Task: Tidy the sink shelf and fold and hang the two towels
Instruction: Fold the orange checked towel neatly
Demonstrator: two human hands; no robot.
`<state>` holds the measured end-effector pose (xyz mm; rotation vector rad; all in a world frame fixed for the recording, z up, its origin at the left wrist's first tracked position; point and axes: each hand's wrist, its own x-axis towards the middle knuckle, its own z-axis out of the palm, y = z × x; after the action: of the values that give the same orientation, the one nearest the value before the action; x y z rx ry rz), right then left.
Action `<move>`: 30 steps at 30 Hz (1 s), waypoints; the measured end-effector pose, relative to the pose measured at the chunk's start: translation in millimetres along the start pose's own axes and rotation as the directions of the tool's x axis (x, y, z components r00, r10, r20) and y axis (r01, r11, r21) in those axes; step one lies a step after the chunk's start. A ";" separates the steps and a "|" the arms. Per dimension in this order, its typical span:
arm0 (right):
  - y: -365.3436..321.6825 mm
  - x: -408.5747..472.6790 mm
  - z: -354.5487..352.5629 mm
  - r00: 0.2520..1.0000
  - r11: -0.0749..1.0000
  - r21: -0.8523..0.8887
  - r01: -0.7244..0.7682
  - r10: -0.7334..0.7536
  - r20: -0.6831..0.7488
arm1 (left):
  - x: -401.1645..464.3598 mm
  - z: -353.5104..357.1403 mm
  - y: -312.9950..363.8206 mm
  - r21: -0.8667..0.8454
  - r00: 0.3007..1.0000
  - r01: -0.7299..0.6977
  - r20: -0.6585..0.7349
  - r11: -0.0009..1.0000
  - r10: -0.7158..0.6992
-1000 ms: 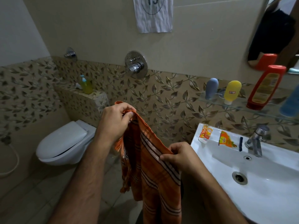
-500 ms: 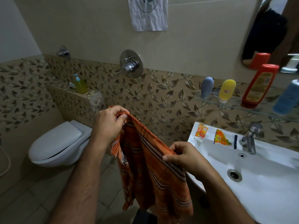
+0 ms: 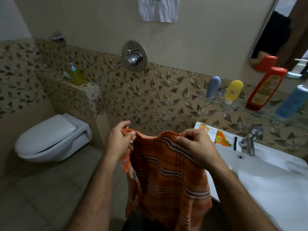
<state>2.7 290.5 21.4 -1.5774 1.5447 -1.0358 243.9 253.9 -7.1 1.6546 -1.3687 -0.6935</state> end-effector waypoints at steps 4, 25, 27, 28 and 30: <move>11.8 6.8 17.6 0.997 0.981 -0.193 -0.001 -0.013 -0.073 | -28.1 21.3 -19.2 -0.141 0.998 0.021 0.057 0.990 -0.013; 31.9 71.6 -8.1 0.898 0.901 -0.038 -0.432 0.433 0.078 | 3.0 16.2 -19.8 -0.205 0.953 0.119 -0.250 0.971 -0.170; 29.8 65.7 -0.7 0.930 0.938 -0.072 -0.340 0.347 0.126 | -9.7 28.4 -14.6 -0.228 0.976 0.045 -0.197 0.973 -0.091; 28.7 62.4 1.9 0.938 0.950 -0.077 -0.302 0.311 0.155 | -16.2 34.1 -13.2 -0.244 0.986 0.028 -0.154 0.969 -0.067; 24.9 56.3 6.8 0.948 0.970 -0.071 -0.234 0.243 0.205 | -25.0 43.0 -11.0 -0.265 0.997 0.015 -0.073 0.964 -0.035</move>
<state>-3.8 232.6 0.3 -1.4368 1.5729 -0.6795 207.1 267.0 -39.8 1.4722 -1.1479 -0.7826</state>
